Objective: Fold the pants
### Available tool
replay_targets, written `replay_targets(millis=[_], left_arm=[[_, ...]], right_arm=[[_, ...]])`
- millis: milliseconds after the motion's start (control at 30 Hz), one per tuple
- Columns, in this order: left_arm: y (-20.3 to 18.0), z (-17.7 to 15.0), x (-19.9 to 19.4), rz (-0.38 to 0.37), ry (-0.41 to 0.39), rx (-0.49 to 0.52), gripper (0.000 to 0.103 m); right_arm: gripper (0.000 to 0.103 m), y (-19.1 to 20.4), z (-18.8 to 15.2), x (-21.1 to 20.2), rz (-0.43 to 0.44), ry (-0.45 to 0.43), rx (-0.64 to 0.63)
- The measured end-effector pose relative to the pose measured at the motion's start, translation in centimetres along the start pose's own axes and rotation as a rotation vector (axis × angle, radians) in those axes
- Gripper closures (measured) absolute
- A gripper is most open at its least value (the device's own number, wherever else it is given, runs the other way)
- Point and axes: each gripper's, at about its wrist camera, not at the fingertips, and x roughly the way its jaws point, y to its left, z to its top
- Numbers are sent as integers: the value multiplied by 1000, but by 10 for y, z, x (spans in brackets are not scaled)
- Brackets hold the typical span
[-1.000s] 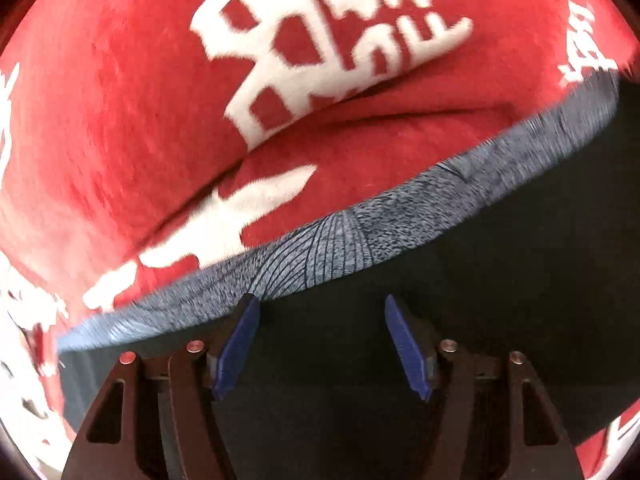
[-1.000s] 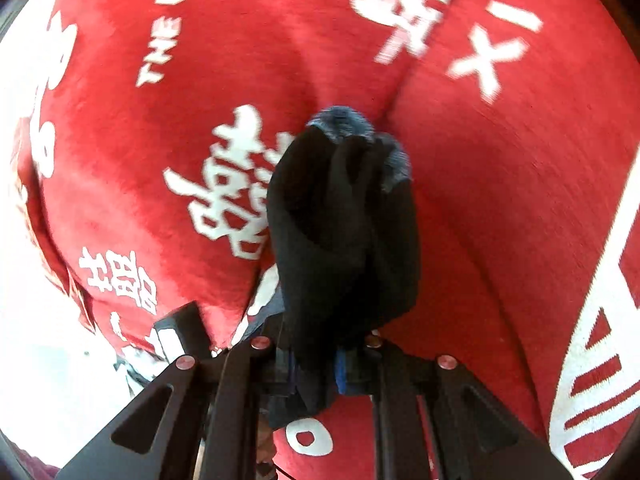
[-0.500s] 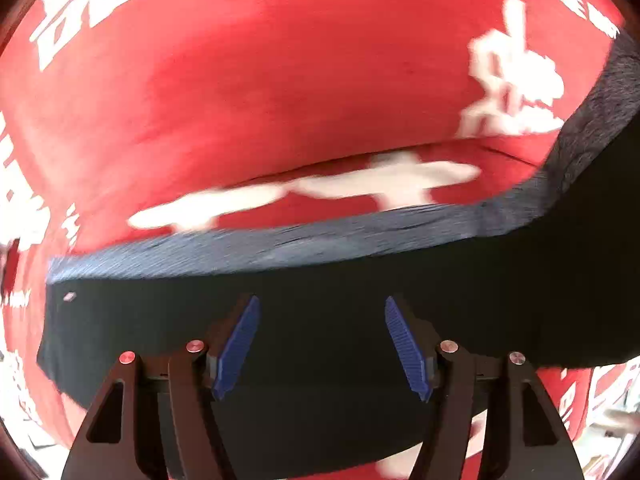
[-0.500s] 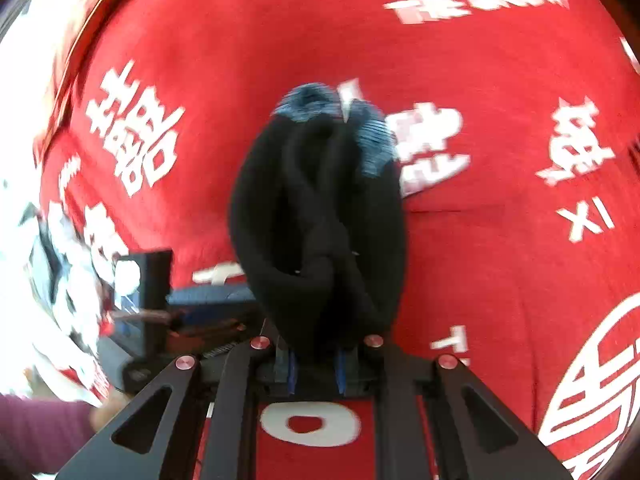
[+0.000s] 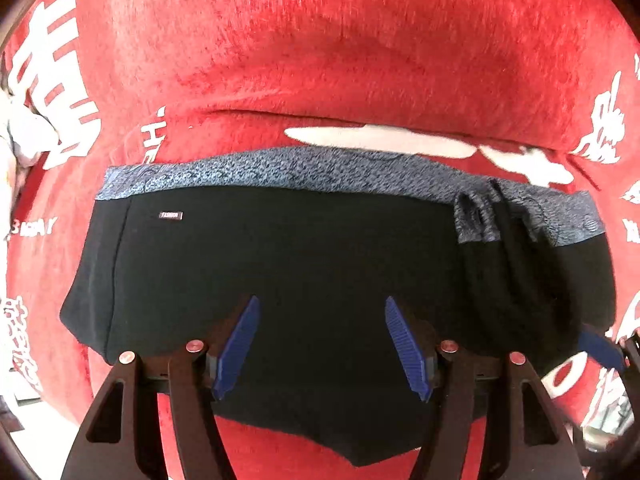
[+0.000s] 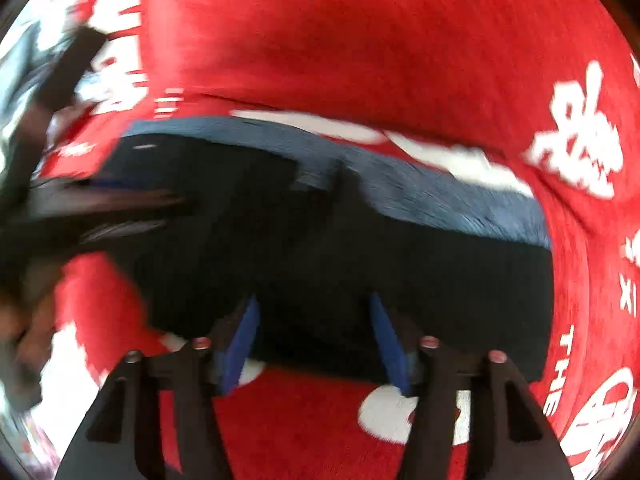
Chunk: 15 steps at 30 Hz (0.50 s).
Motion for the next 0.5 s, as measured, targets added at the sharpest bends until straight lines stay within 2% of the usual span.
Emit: replay_targets(millis=[33,100,133,200,300,367,500], left_arm=[[-2,1,-3,-29,-4,4,36],[-12,4,-11,-75,-3,17,36],[-19,4,-13,-106,2,30,36],[-37,4,-15,-172,13,61,36],[-62,3,-16,-250,35,93,36],[-80,2,-11,-283,58,112,36],[-99,1,-1,-279,95,138,36]], right_arm=[[40,-3,-3,-9,29,-8,-8],[40,-26,-7,-23,133,-13,119],[40,-43,-8,-22,182,-6,222],[40,-106,-32,-13,348,5,578],[40,-155,-62,3,471,-1,861],[40,-169,-73,11,508,3,932],[46,-171,-91,22,565,18,1014]])
